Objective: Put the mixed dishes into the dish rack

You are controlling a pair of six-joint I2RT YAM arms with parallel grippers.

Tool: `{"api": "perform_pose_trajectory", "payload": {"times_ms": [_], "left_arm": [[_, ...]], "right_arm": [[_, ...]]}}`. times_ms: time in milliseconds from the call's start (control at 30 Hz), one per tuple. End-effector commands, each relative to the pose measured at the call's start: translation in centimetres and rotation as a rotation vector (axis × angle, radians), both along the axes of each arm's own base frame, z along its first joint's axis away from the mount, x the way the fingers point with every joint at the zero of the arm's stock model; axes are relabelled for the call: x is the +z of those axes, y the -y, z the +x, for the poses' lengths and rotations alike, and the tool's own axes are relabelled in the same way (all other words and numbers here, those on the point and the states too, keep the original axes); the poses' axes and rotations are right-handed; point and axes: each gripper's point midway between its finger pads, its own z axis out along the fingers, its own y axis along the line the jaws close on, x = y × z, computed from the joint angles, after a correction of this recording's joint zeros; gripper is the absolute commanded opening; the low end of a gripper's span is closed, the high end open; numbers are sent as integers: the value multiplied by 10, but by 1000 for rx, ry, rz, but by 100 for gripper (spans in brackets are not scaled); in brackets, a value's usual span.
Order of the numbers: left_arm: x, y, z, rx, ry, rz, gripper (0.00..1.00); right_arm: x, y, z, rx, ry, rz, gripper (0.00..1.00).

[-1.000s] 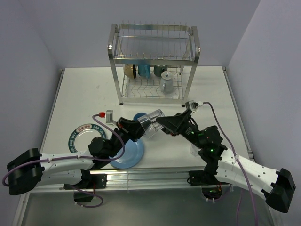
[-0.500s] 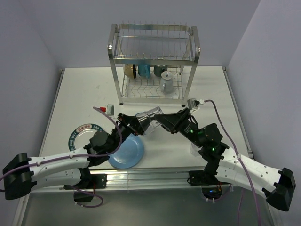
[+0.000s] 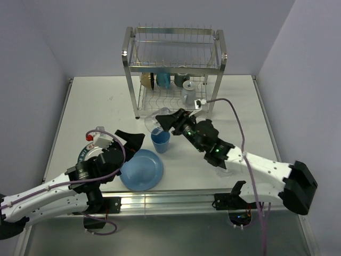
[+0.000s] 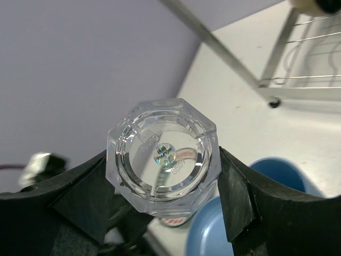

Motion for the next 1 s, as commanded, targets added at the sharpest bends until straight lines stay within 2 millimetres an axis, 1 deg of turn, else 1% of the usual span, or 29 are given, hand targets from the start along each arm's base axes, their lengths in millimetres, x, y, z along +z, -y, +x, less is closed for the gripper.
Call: {"api": "perform_pose_trajectory", "payload": {"times_ms": [0, 33, 67, 100, 133, 167, 200, 233, 267, 300, 333, 400, 433, 467, 533, 600, 633, 667, 733, 767, 800, 867, 900, 933, 967], "left_arm": [[-9, -30, -2, 85, -16, 34, 96], [-7, -31, -3, 79, -10, 27, 95], [-4, -31, -4, 70, 1, 25, 95], [-3, -32, -4, 70, 4, 21, 94], [-2, -33, -4, 69, 9, 24, 94], [-2, -35, -4, 70, 14, 39, 94], [0, -35, -4, 73, 18, 43, 94], [0, -36, -3, 73, 20, 52, 94], [2, -37, -3, 78, 25, 61, 95], [0, -39, -3, 78, 21, 75, 94], [1, -39, -3, 78, 24, 80, 95], [2, -39, -3, 74, 31, 84, 95], [1, -38, -3, 69, 34, 85, 95], [-1, -39, -3, 67, 37, 92, 95], [-1, -39, -3, 67, 41, 87, 95], [-4, -39, -4, 65, 38, 86, 95], [-4, -38, -4, 59, 36, 81, 95], [-7, -37, -4, 56, 33, 81, 95], [-8, -32, -5, 38, 30, 75, 95], [-10, -31, -6, 32, 28, 77, 95], [-11, -29, -6, 24, 26, 75, 95], [-11, -26, -6, 11, 27, 76, 95], [-11, -26, -6, 8, 28, 77, 95], [-11, -26, -6, 8, 28, 78, 95], [-12, -26, -6, 8, 27, 86, 95]], "right_arm": [[24, -5, 41, -130, 114, -19, 0], [19, -8, 48, -131, 104, -14, 0], [27, -11, 55, -128, 115, 46, 0], [14, -11, 71, -141, 94, 44, 0], [10, -12, 78, -143, 83, 62, 0], [3, -17, 86, -134, 71, 91, 0], [2, -18, 92, -132, 68, 109, 0], [-2, -13, 104, -142, 59, 122, 0], [-9, -20, 110, -108, 45, 160, 0], [-9, -19, 114, -101, 48, 188, 0], [-13, -14, 123, -111, 43, 207, 0], [-19, -19, 134, -89, 35, 245, 0], [-22, -18, 142, -92, 26, 248, 0], [-25, -23, 151, -86, 20, 260, 0], [-28, -29, 159, -66, 20, 257, 0], [-31, -35, 172, -76, 22, 239, 0], [-26, -38, 178, -80, 29, 235, 0], [-35, -39, 185, -88, 21, 217, 0], [-30, -43, 196, -92, 23, 221, 0], [-42, -45, 203, -97, 5, 210, 0], [-44, -43, 210, -103, 0, 211, 0], [-51, -47, 221, -103, -12, 200, 0], [-53, -46, 227, -108, -15, 192, 0], [-52, -49, 232, -111, -10, 179, 0], [-60, -51, 237, -110, -22, 159, 0]]}}
